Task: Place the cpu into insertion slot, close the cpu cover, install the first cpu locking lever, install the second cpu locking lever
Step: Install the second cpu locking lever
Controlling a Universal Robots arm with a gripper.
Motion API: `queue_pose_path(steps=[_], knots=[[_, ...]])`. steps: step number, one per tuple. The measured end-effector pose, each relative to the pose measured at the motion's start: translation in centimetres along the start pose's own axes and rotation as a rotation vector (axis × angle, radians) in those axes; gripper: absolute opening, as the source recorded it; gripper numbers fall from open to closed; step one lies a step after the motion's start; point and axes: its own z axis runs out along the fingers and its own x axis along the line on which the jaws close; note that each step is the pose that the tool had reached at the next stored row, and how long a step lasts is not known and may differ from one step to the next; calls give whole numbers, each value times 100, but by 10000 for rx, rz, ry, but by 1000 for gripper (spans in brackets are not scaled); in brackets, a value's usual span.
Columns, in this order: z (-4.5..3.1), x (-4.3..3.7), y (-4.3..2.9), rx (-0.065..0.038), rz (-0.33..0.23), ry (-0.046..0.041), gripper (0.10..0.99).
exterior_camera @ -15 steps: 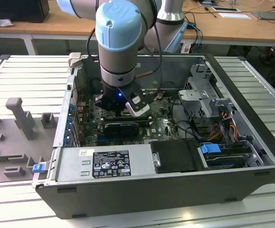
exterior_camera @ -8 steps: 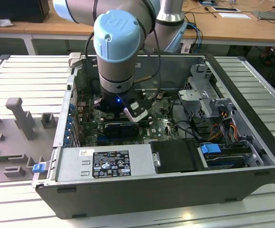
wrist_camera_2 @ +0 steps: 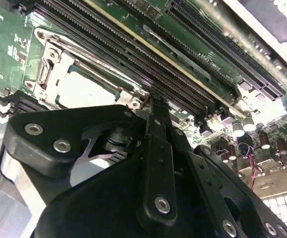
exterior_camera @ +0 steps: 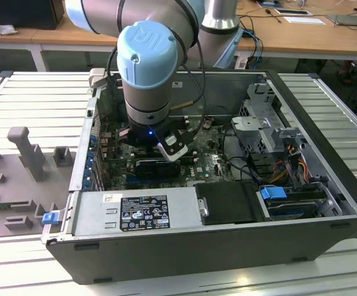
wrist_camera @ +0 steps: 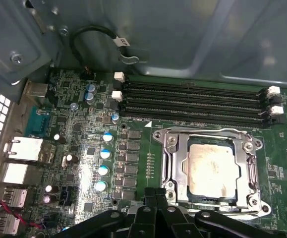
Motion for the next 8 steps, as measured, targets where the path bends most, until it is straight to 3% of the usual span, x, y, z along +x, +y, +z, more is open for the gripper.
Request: queue_pose_path(steps=[6, 8], knots=[[-192, -7, 68, 0, 1, 1, 106], [-200, -8, 71, -3, 0, -1, 106]])
